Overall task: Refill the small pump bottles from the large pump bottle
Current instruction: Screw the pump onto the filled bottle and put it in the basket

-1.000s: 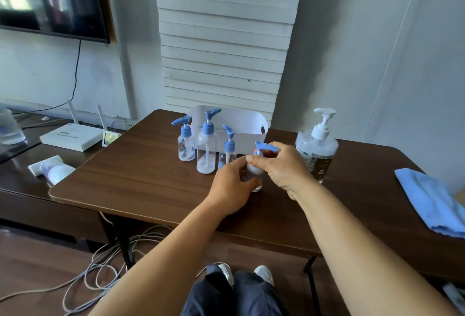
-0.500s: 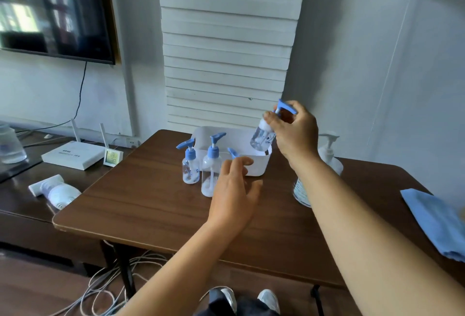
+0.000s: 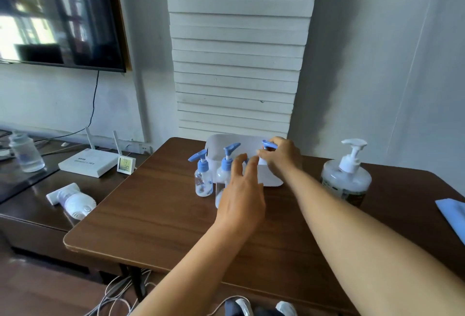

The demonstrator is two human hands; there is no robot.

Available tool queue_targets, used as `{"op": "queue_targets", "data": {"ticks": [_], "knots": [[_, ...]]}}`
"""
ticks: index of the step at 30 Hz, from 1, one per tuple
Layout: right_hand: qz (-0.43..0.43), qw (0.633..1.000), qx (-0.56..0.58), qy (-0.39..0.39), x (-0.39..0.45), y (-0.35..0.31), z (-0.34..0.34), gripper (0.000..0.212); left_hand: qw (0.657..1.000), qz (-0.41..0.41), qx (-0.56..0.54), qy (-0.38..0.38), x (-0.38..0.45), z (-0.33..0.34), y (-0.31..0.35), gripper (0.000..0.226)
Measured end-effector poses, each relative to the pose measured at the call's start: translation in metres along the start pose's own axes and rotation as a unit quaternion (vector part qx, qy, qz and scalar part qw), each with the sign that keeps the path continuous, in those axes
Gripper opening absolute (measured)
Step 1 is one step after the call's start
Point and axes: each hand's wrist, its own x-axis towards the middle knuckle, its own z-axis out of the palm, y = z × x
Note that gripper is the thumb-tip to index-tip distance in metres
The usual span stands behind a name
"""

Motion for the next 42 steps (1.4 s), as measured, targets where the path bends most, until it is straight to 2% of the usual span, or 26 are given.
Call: {"op": "queue_targets", "data": {"ticks": [4, 7, 8, 12, 15, 18, 20, 23, 24, 26, 28, 31, 35, 39, 42], "knots": [[0.023, 0.999, -0.029, -0.037, 0.005, 0.001, 0.002, 0.024, 1.0, 0.006, 0.015, 0.006, 0.005, 0.002, -0.001, 0.057], [0.03, 0.998, 0.036, -0.044, 0.0, 0.0, 0.0, 0.057, 1.0, -0.002, 0.003, 0.008, 0.005, 0.004, -0.001, 0.052], [0.021, 0.998, 0.053, -0.031, -0.003, -0.002, -0.003, 0.062, 1.0, -0.003, -0.001, 0.011, 0.005, 0.006, 0.0, 0.048], [-0.033, 0.994, 0.098, 0.023, -0.027, -0.009, -0.018, 0.047, 0.999, -0.017, -0.033, 0.018, 0.005, 0.007, 0.006, 0.034], [-0.036, 0.991, 0.125, 0.033, -0.05, -0.006, -0.029, 0.044, 0.985, -0.059, -0.154, 0.041, 0.006, 0.001, 0.014, 0.022], [-0.011, 0.987, 0.146, -0.06, -0.075, 0.003, -0.041, 0.043, 0.956, -0.069, -0.277, 0.074, 0.009, -0.006, 0.024, 0.024], [-0.005, 0.982, 0.145, -0.119, -0.088, 0.009, -0.047, 0.033, 0.94, -0.063, -0.327, 0.077, 0.011, -0.009, 0.031, 0.027], [-0.021, 0.973, 0.175, -0.146, -0.096, 0.019, -0.055, 0.015, 0.918, -0.082, -0.382, 0.059, 0.006, -0.006, 0.041, 0.021], [-0.02, 0.971, 0.188, -0.148, -0.096, 0.021, -0.056, 0.014, 0.917, -0.088, -0.387, 0.052, 0.004, -0.004, 0.041, 0.021], [-0.001, 0.965, 0.218, -0.144, -0.096, 0.027, -0.06, 0.028, 0.943, -0.09, -0.319, 0.019, 0.001, 0.0, 0.041, 0.024], [0.016, 0.955, 0.254, -0.15, -0.098, 0.031, -0.063, 0.032, 0.961, -0.083, -0.263, -0.017, 0.0, 0.001, 0.038, 0.015], [0.025, 0.944, 0.284, -0.165, -0.104, 0.035, -0.064, 0.028, 0.958, -0.089, -0.271, -0.028, 0.0, 0.0, 0.038, 0.018], [0.01, 0.967, 0.227, -0.115, -0.11, 0.036, -0.056, 0.037, 0.948, -0.138, -0.285, -0.006, -0.001, 0.004, 0.042, 0.026], [0.077, 0.97, 0.224, -0.049, -0.106, 0.038, -0.055, 0.04, 0.935, -0.106, -0.33, -0.073, -0.009, 0.004, 0.05, 0.037], [0.11, 0.957, 0.263, -0.051, -0.104, 0.041, -0.06, 0.037, 0.933, -0.114, -0.34, -0.032, -0.008, 0.005, 0.05, 0.037]]}}
